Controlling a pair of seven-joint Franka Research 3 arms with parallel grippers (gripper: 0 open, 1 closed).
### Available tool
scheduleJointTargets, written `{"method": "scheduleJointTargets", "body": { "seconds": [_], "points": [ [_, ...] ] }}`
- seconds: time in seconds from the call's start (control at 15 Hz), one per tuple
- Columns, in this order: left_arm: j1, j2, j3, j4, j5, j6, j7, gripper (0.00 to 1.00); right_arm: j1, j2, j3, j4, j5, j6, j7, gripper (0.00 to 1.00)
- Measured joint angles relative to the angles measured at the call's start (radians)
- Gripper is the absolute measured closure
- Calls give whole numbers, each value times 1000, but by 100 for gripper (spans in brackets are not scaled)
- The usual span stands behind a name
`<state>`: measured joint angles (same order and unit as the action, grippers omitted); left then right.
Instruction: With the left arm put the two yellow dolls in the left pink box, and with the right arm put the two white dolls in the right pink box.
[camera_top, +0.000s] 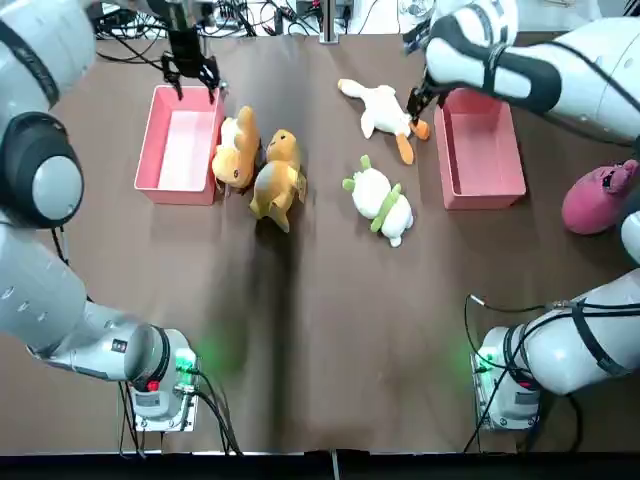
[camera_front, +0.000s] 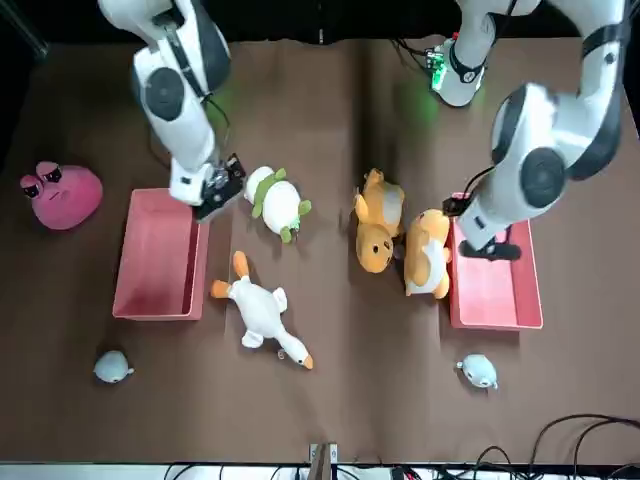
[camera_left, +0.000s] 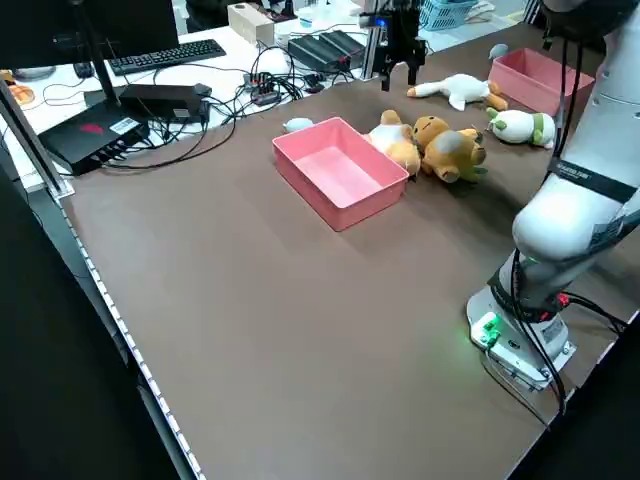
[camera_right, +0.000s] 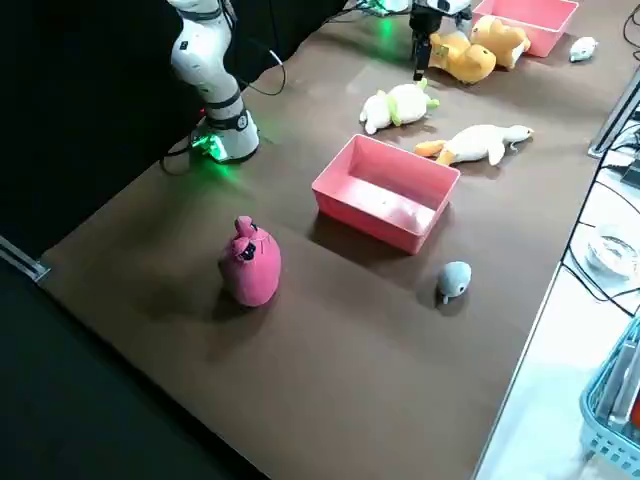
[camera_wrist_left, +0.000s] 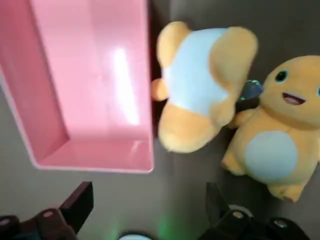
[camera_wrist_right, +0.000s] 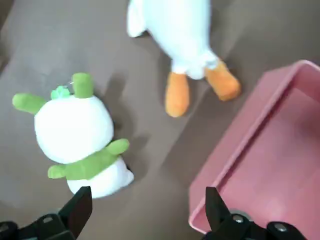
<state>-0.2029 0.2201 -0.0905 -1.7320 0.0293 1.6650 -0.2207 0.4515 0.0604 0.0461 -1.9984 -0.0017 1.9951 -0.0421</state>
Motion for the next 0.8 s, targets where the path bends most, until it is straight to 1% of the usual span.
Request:
{"method": "scheduleJointTargets", "body": {
  "seconds": [0.07, 0.2, 0.27, 0.4, 0.53, 0.6, 0.8],
  "points": [
    [-12, 25, -4, 1, 0, 22, 0, 1, 25, 3, 0, -27, 0, 36, -2, 0],
    [-15, 75, -38, 3, 0, 61, 0, 3, 75, 26, 0, -69, 0, 94, -3, 0],
    [-22, 114, -74, 6, -9, 83, 0, 3, 112, 67, 0, -82, 0, 139, -3, 0],
    [-35, 143, -114, 8, -57, 92, 0, 4, 146, 104, -1, -82, 0, 189, -5, 0],
    [-63, 163, -124, 9, -55, 110, 0, 3, 169, 135, -1, -87, 0, 240, -6, 0],
    [-64, 172, -124, 10, -33, 120, 0, 3, 182, 149, -1, -92, 0, 264, -9, 0],
    [-44, 214, -117, 11, 22, 146, 13, 3, 229, 196, -1, -99, 0, 295, -10, 0]
  ]
}}
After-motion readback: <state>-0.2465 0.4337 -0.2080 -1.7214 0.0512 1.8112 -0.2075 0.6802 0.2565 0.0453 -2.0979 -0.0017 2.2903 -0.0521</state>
